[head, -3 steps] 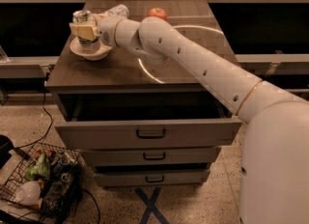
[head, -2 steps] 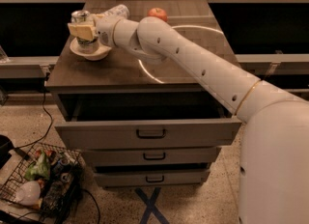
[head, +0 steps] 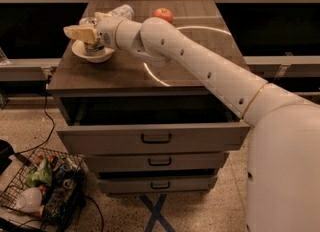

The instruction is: Place 7up can into paper bowl

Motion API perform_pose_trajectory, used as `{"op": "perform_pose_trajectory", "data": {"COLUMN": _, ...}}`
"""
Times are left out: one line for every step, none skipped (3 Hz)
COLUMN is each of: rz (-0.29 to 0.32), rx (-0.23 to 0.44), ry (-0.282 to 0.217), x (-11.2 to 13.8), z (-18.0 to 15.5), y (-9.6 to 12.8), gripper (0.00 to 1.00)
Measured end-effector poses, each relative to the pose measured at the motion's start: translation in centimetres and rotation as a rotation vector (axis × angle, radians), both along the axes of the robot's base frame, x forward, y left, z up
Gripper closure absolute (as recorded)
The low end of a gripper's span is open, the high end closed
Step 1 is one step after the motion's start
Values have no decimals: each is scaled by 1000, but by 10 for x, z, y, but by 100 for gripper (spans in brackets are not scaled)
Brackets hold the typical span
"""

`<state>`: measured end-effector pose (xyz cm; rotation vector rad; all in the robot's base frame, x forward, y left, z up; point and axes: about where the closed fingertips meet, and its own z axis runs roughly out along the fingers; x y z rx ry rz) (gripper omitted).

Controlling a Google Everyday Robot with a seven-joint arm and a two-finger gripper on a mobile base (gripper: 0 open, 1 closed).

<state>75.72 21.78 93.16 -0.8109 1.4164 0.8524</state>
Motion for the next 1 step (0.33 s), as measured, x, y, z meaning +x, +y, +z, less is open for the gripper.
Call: {"op": "perform_pose_trajectory", "data": {"rz": 1, "rx": 0, "ry": 0, "x": 0, "z": 0, "y": 1, "gripper": 0}}
